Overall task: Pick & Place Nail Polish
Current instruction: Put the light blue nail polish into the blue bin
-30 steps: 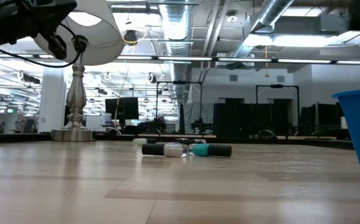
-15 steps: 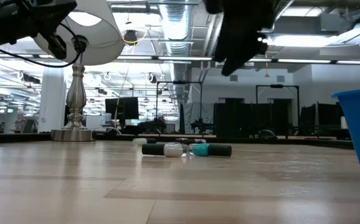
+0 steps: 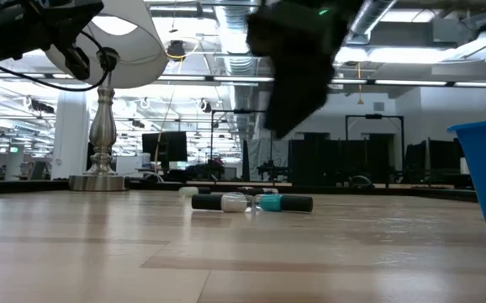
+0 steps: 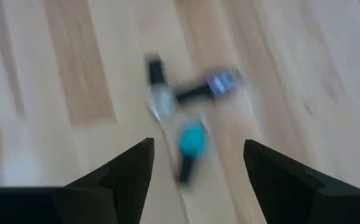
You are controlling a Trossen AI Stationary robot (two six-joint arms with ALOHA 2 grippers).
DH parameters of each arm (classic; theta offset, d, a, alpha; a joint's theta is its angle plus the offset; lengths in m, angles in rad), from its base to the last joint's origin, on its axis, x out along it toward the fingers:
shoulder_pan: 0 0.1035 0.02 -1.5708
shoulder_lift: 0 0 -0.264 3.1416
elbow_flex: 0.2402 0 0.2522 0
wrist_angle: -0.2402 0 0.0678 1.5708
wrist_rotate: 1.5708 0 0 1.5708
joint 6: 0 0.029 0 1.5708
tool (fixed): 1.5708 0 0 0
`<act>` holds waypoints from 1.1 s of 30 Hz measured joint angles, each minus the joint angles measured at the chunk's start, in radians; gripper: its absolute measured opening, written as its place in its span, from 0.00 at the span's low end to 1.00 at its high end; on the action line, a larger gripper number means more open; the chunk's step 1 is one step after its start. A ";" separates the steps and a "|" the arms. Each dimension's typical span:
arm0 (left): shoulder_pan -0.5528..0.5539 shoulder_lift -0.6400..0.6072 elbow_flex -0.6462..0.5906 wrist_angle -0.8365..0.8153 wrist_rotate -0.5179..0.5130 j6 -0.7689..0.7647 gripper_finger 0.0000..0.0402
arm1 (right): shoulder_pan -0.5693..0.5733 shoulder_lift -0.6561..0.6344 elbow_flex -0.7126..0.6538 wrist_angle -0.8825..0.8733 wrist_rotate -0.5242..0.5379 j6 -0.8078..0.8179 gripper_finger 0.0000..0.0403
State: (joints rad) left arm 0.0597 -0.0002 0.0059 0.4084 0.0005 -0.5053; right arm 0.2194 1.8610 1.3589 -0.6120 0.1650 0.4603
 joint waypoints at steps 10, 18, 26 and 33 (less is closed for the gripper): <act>0.000 0.000 0.000 0.010 0.000 0.000 0.00 | 0.001 0.108 0.011 -0.011 -0.011 0.008 0.60; 0.000 0.000 0.000 0.013 0.000 0.000 0.00 | 0.001 0.174 0.013 -0.015 -0.040 0.011 0.60; 0.000 0.000 0.000 0.013 0.000 0.000 0.00 | 0.005 0.215 0.018 -0.030 -0.088 0.011 0.60; 0.000 0.000 0.000 0.012 0.000 0.000 0.00 | 0.000 0.215 0.018 -0.050 -0.102 0.011 0.50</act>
State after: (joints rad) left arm 0.0593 -0.0002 0.0059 0.4206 0.0002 -0.5053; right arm 0.2191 2.0758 1.3769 -0.6623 0.0635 0.4709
